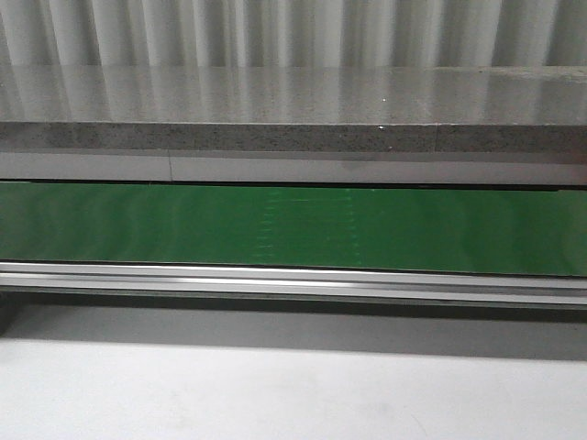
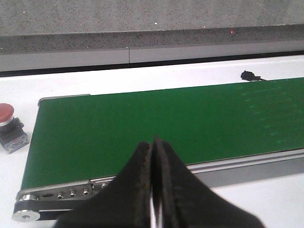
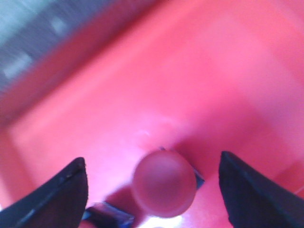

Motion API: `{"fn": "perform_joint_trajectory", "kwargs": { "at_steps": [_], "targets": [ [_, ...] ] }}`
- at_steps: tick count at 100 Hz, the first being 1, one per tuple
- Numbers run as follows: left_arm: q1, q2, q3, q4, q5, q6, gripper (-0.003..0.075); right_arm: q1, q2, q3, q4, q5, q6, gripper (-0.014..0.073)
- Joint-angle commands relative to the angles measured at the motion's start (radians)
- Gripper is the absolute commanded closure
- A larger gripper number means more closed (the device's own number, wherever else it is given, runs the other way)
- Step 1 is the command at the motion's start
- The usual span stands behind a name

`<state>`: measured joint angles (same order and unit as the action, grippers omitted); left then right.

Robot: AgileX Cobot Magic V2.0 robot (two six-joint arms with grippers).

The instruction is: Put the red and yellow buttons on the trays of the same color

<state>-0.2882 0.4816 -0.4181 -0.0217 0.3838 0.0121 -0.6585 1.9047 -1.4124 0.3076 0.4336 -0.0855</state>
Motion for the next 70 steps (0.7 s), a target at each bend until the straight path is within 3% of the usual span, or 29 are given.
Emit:
{"fn": "perform_joint_trajectory", "kwargs": {
  "at_steps": [1,11,25,34,70],
  "targets": [
    [-0.007,0.006,-0.028,-0.010,-0.070,0.002,0.0741,0.009,-0.131,-0.011,0.012,-0.035,-0.012,0.0050],
    [-0.007,0.006,-0.028,-0.010,-0.070,0.002,0.0741,0.045,-0.208,0.024,0.012,-0.033,-0.048,0.0181],
    [-0.007,0.006,-0.028,-0.010,-0.070,0.002,0.0741,0.118,-0.305,0.073,0.011,-0.015,-0.058,0.0510],
    [-0.007,0.006,-0.028,-0.010,-0.070,0.002,0.0741,0.173,-0.368,0.109,0.004,-0.004,-0.060,0.0659],
    [-0.007,0.006,-0.028,-0.010,-0.070,0.002,0.0741,0.410,-0.616,0.277,-0.093,0.033,-0.113,0.0659]
  ]
}}
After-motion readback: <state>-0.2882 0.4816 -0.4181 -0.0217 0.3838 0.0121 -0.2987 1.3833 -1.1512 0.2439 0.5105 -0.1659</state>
